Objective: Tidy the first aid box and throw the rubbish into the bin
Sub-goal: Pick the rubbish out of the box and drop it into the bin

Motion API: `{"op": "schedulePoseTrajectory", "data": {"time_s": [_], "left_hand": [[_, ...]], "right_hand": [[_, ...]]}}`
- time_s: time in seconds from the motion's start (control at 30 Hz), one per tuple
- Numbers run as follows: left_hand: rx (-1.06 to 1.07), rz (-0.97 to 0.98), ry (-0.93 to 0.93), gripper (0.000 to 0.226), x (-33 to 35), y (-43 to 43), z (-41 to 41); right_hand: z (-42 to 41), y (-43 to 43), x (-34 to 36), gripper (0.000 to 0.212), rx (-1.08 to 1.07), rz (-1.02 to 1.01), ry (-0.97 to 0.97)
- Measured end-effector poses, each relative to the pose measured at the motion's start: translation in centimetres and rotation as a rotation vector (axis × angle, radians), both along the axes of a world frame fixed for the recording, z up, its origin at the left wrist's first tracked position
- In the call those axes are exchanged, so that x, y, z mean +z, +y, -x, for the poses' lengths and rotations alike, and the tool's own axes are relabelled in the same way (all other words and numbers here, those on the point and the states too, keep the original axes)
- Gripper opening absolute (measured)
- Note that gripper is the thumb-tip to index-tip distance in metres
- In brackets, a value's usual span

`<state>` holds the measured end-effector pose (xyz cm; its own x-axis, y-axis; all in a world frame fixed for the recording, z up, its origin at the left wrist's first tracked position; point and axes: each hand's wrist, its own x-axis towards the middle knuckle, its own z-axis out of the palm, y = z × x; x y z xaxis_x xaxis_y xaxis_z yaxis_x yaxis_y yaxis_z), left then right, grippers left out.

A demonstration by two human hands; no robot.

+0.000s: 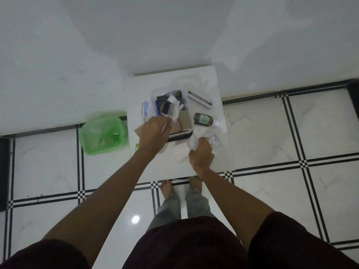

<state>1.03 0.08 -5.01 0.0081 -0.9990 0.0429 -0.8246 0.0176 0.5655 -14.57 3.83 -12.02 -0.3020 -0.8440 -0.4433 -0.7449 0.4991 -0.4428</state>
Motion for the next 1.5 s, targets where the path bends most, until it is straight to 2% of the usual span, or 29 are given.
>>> {"op": "schedulePoseTrajectory", "data": {"time_s": [0.07,0.13,0.27,0.43,0.53,0.63,0.8,1.03,1.13,1.33,1.5], "left_hand": [[0.041,0.012,0.042,0.017,0.8,-0.1,-0.2],[0.084,0.018,0.086,0.018,1.8,0.0,-0.3],[0.148,0.064,0.153,0.02,4.1,0.4,-0.9],[0.174,0.175,0.191,0.014,7.2,0.7,-2.0],[0.177,0.185,0.12,0.013,8.5,1.0,-3.1],[0.183,0.206,0.036,0.013,9.6,1.1,-4.2],[0.244,0.208,-0.095,0.01,10.7,1.8,-6.9],[0.463,0.108,-0.1,0.011,8.1,5.8,-14.6],[0.519,0.04,-0.117,0.01,6.0,7.7,-18.6],[0.56,-0.143,-0.135,0.008,-2.6,8.4,-29.8],[0.494,-0.253,-0.119,0.008,-11.7,6.1,-38.8]], "right_hand": [[0.0,-0.5,1.3,0.015,-0.059,-0.016,0.016],[0.2,-1.1,2.7,0.008,-0.135,-0.069,-0.052],[1.8,-2.5,6.6,0.017,-0.199,-0.137,-0.356],[3.9,-3.7,12.9,0.015,-0.297,-0.224,-0.589],[4.1,-4.9,16.1,0.014,-0.259,-0.166,-0.649],[3.2,-6.8,18.5,0.023,-0.24,-0.119,-0.743],[-0.7,-9.5,19.7,0.027,-0.18,-0.113,-0.882],[-10.5,-10.7,17.0,0.023,-0.076,-0.248,-0.906],[-16.2,-10.6,15.0,0.014,-0.058,-0.293,-0.866],[-30.3,-10.3,8.3,0.026,0.068,-0.284,-0.563],[-39.8,-11.0,-0.4,0.023,0.087,-0.402,-0.521]]}}
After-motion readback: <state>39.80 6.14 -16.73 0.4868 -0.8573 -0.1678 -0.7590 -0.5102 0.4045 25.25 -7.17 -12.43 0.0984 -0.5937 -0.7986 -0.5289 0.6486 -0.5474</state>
